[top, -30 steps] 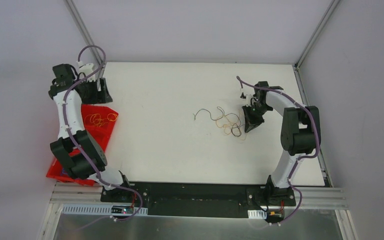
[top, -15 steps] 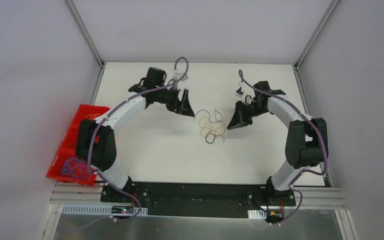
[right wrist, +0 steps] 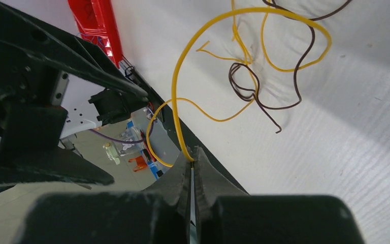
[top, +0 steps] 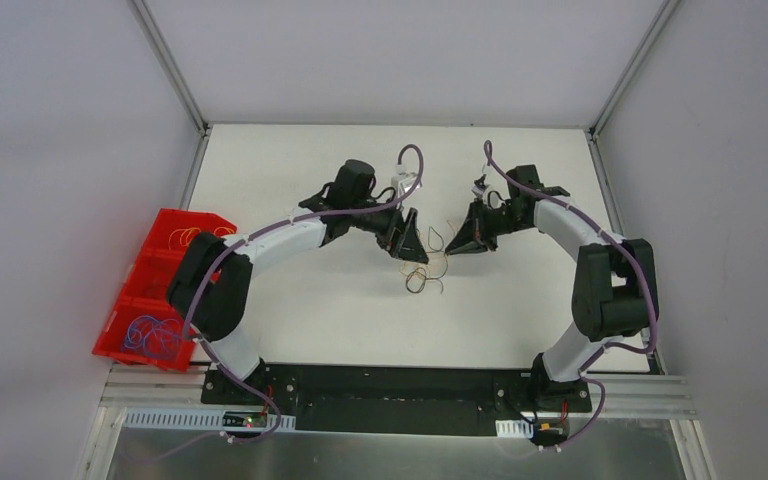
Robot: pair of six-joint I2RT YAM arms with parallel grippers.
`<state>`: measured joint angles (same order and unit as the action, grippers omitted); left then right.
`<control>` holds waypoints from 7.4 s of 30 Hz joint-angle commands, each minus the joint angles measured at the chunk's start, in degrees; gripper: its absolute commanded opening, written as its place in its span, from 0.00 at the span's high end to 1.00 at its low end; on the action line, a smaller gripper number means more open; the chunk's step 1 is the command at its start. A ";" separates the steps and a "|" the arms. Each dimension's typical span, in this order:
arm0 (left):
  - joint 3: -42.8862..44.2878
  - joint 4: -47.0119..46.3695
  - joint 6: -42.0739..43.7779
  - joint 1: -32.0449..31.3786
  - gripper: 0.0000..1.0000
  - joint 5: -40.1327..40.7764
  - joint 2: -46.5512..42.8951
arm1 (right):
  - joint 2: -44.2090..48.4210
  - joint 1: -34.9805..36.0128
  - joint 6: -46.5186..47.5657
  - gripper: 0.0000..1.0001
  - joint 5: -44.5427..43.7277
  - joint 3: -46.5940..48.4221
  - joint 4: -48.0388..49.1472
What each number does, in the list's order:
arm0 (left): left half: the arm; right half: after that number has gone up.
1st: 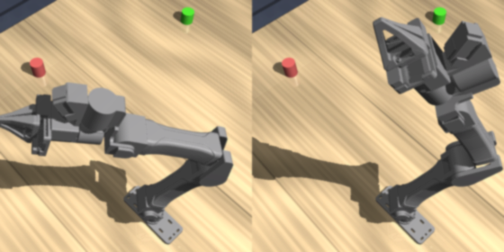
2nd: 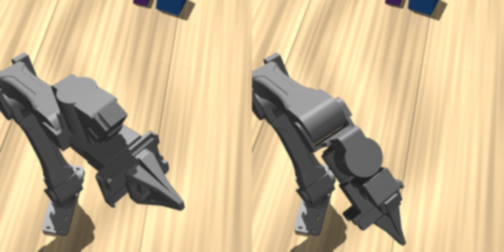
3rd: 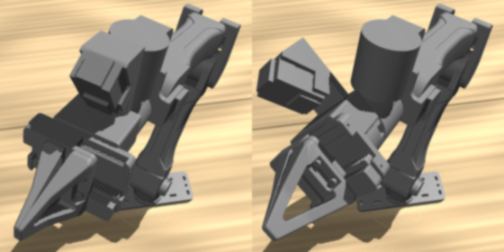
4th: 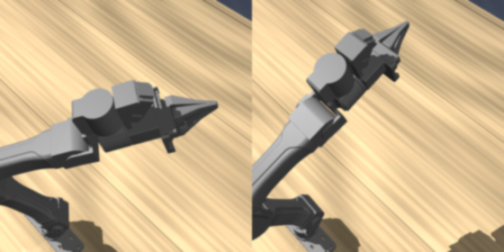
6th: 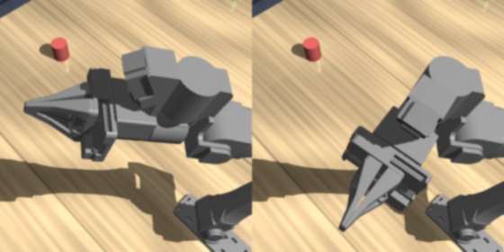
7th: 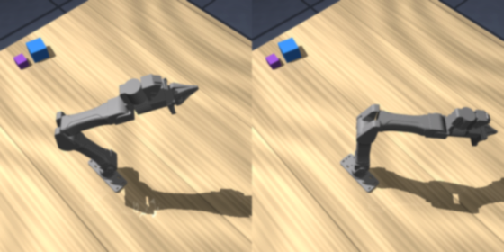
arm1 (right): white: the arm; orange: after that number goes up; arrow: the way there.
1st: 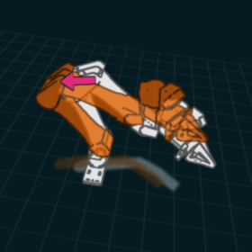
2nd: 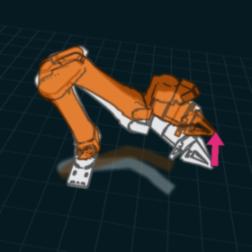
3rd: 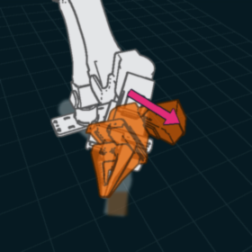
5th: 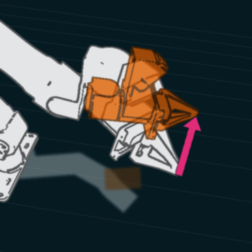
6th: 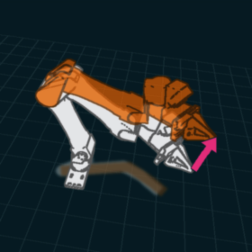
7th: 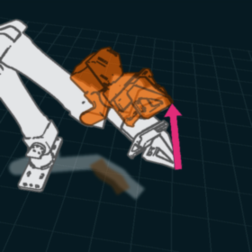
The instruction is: Untangle the cables
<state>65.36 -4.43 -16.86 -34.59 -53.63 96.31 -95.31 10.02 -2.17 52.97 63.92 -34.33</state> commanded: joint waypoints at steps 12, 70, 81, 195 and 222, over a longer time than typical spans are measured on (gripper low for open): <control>14.09 25.84 29.85 -8.70 0.87 12.30 -1.18 | 3.62 3.29 -7.13 1.00 5.45 4.93 0.84; 36.99 36.33 14.79 -5.05 1.00 4.76 -6.02 | 35.20 -4.05 11.41 0.01 -3.56 -2.71 36.53; 46.94 36.33 11.51 -3.69 1.00 -6.45 -4.35 | 33.69 14.91 29.27 0.01 -10.58 -8.95 52.49; -5.40 26.73 -3.95 53.87 1.00 58.43 -4.00 | 38.53 18.47 31.65 0.01 -22.41 -11.92 12.39; -8.99 25.13 -19.84 54.68 0.81 54.61 -12.05 | 38.10 18.54 31.80 0.01 -22.58 -11.82 11.83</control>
<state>55.16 20.21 -34.48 18.92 2.35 84.71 -57.82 28.62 29.43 30.63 51.83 -22.61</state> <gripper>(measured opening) 0.058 0.993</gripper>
